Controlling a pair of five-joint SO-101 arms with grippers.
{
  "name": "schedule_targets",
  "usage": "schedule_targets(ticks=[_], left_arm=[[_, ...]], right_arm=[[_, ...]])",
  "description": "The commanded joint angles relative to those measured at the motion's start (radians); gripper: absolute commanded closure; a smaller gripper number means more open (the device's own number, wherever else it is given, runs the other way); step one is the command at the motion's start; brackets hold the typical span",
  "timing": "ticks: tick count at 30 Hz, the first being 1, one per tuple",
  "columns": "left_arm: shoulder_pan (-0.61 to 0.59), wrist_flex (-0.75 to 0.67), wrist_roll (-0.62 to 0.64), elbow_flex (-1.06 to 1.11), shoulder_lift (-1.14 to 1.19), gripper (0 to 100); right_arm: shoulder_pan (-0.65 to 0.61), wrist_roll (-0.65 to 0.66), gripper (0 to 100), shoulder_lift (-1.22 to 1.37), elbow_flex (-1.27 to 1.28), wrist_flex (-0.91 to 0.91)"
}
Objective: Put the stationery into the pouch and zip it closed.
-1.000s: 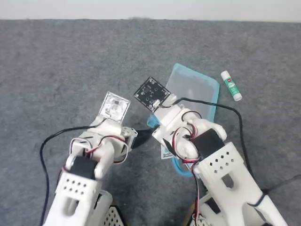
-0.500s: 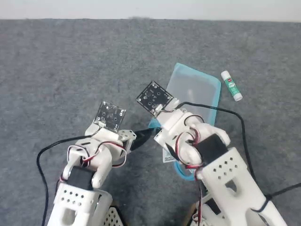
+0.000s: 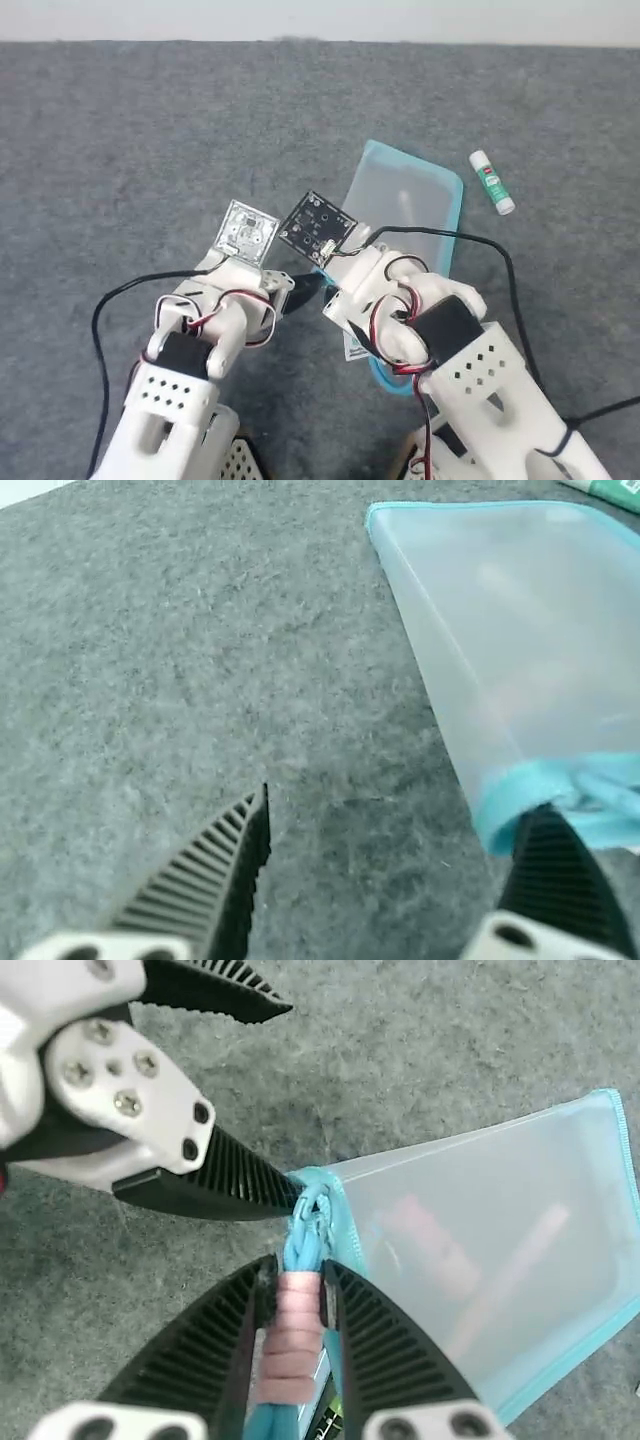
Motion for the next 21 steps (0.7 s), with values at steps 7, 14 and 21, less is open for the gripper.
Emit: schedule_targets(ticks=[7,14,21], left_arm=[[0.008,-0.098,0.002,-0.033,0.025,64],[0.009,-0.137,0.060,-0.018,0.025,64],[-0.028,-0.164,0.089,-0.016,0.025,77]], right_arm=[[-0.127,0.044,99.2,-0.039,-0.008,0.050],[-0.143,0.044,99.2,-0.039,-0.005,0.051],[-0.053,0.066,99.2,-0.039,-0.003,0.056]])
